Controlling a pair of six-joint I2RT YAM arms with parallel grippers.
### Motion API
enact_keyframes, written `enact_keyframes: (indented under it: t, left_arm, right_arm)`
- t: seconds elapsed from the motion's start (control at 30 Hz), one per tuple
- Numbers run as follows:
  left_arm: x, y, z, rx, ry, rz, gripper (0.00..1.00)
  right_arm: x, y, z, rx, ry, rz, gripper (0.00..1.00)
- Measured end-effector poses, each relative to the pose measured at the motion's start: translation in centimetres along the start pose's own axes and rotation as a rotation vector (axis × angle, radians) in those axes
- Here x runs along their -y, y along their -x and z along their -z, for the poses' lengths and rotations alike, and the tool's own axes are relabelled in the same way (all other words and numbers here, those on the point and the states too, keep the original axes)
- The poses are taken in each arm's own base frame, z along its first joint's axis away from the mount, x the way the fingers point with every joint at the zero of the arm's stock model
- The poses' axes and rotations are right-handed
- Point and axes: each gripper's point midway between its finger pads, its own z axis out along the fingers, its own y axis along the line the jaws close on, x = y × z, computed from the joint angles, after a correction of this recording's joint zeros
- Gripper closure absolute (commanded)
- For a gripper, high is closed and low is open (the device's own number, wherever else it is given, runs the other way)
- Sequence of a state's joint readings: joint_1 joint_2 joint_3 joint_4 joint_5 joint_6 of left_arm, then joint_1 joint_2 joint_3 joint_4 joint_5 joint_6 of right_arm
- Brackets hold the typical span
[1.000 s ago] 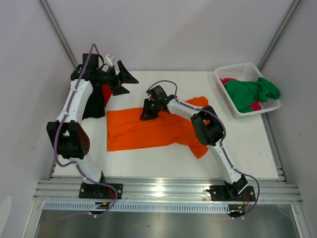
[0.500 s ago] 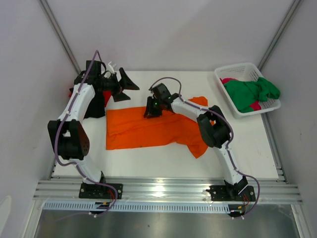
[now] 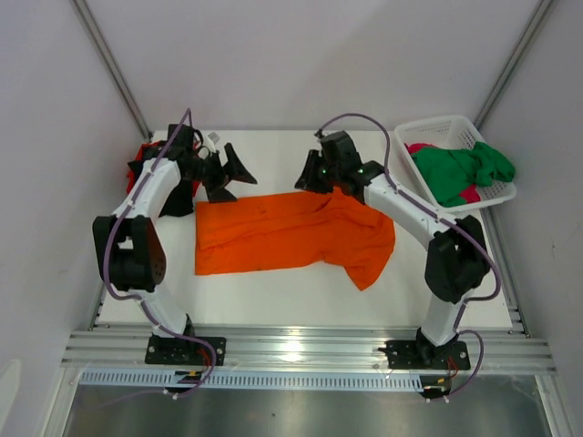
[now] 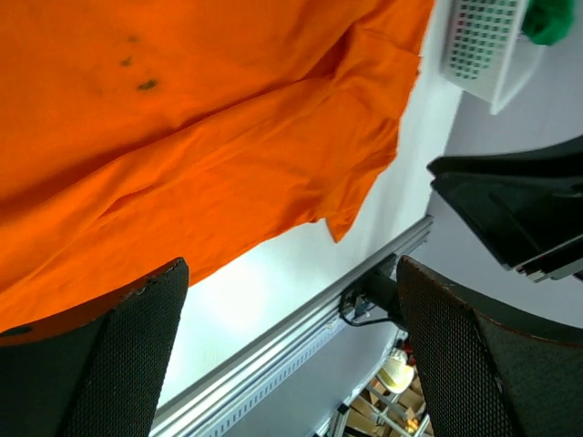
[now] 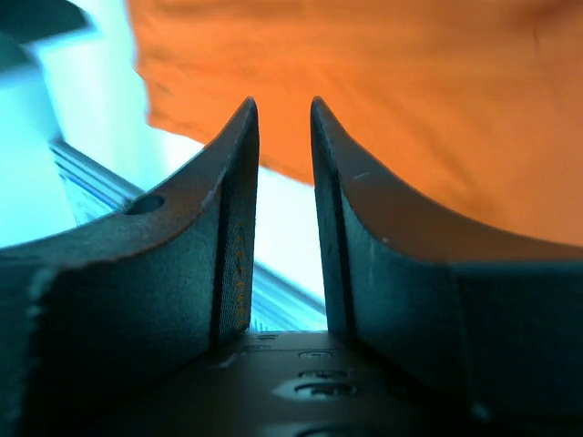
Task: Fold and stack the t-shirts
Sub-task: Fold the flattened tshirt in 1/3 of the way, then grap the side of the flattened tshirt closest away from the robot with both arms
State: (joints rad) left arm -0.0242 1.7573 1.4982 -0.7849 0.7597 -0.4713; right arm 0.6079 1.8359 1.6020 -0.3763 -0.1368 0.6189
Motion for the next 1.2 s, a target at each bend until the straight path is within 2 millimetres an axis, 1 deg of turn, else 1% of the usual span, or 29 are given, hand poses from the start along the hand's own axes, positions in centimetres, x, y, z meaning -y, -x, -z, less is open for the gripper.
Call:
enact_keyframes:
  t: [0.1,0.2,0.27,0.3,0.37,0.47,0.6,0.67,0.73,0.83,0.97,1.1,1.2]
  left_arm:
    - [-1.0,-0.9,-0.1,-0.005,0.07,0.009,0.03]
    - [-1.5,-2.1,0.2,-0.009,0.112,0.012,0.03]
    - [-1.5,-2.6,0.6,-0.006,0.13,0.01,0.03]
    - [-1.4,-2.7,0.8,-0.004,0.133,0.009,0.03]
    - [-1.3,-2.8,1.1,-0.001,0.14,0.007,0.03]
    - [-1.6,-3.0,1.3,0.0,0.16,0.012,0.01]
    - [-2.1,-3.2,1.7,0.022,0.203,-0.008,0.01]
    - [-2.3,-3.7,2.3,0.039,0.223,-0.027,0.0]
    - [-2.3,-4.1,2.7,0.055,0.229,-0.044,0.01]
    - [-2.2,-4.5,3.3,0.075,0.233,-0.067,0.01]
    - [-2.3,-4.5,3.4,0.088,0.236,-0.075,0.01]
    - [-2.9,-4.8,3.3,0.083,0.255,-0.066,0.01]
    - [-3.0,-4.9,3.4,0.082,0.261,-0.063,0.0]
  right_arm:
    - [2.9,-3.2,1.3,-0.049,-0.09,-0.023,0.7]
    - [7.1,-7.0,2.4,-0.107,-0.225,-0.039,0.7]
    - [9.9,-9.4,3.7,-0.136,-0.321,-0.045,0.7]
    - [11.5,-10.8,4.8,-0.152,-0.375,-0.047,0.7]
    - [13.8,-12.6,7.0,-0.172,-0.452,-0.051,0.7]
    - [15.9,-13.1,10.0,-0.136,-0.513,-0.069,0.7]
    - [18.1,-12.3,13.7,-0.039,-0.563,-0.102,0.69]
    - [19.1,-11.9,15.1,0.007,-0.576,-0.121,0.69]
    - [20.0,-11.8,15.9,0.029,-0.595,-0.132,0.69]
    - [21.2,-12.3,16.2,0.016,-0.627,-0.135,0.69]
    - [22.1,-13.5,16.0,-0.038,-0.666,-0.133,0.7]
    - [22.9,-15.1,16.0,-0.102,-0.698,-0.148,0.7]
    - [23.3,-16.9,16.1,-0.142,-0.703,-0.174,0.7]
